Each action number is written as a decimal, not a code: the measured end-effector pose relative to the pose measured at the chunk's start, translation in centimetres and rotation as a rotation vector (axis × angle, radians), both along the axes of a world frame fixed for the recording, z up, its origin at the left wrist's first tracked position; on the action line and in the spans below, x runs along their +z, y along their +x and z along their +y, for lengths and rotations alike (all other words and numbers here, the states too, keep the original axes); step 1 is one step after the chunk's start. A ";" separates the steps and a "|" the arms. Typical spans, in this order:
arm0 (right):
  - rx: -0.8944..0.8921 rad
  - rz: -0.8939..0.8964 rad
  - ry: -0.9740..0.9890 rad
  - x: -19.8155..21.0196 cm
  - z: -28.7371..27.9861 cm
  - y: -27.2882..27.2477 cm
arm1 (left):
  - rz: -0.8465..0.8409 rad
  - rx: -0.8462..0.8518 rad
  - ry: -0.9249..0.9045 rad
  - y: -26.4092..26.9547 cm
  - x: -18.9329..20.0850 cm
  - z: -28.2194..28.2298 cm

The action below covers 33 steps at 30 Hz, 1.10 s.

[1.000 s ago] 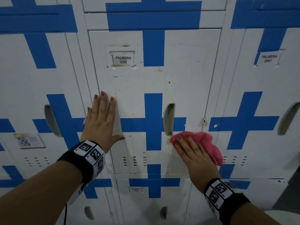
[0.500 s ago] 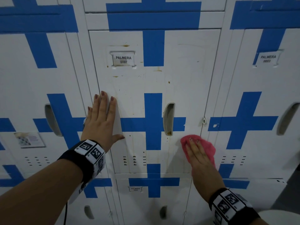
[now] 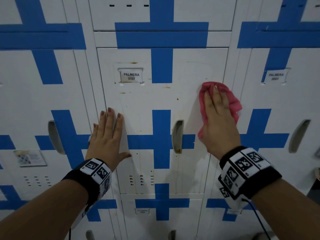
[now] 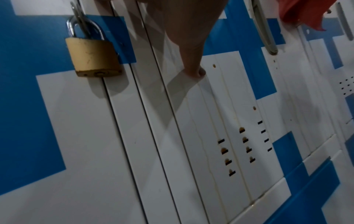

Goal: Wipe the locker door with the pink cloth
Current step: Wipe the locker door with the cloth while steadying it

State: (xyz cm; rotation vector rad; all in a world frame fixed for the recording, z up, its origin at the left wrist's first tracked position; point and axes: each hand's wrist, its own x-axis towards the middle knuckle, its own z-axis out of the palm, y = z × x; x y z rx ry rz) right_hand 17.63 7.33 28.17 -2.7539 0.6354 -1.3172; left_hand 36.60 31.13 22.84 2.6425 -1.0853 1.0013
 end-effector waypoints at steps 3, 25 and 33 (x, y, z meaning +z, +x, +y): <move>-0.046 0.058 -0.063 0.0 0.3 0.6 | -0.003 -0.010 -0.009 0.1 -0.1 0.0; 0.189 0.228 -0.348 -3.0 -0.7 0.7 | -0.012 0.003 -0.009 0.0 -0.2 -0.2; 0.105 -0.125 0.065 0.7 0.1 -0.5 | -0.027 0.027 -0.008 -0.9 0.1 -0.2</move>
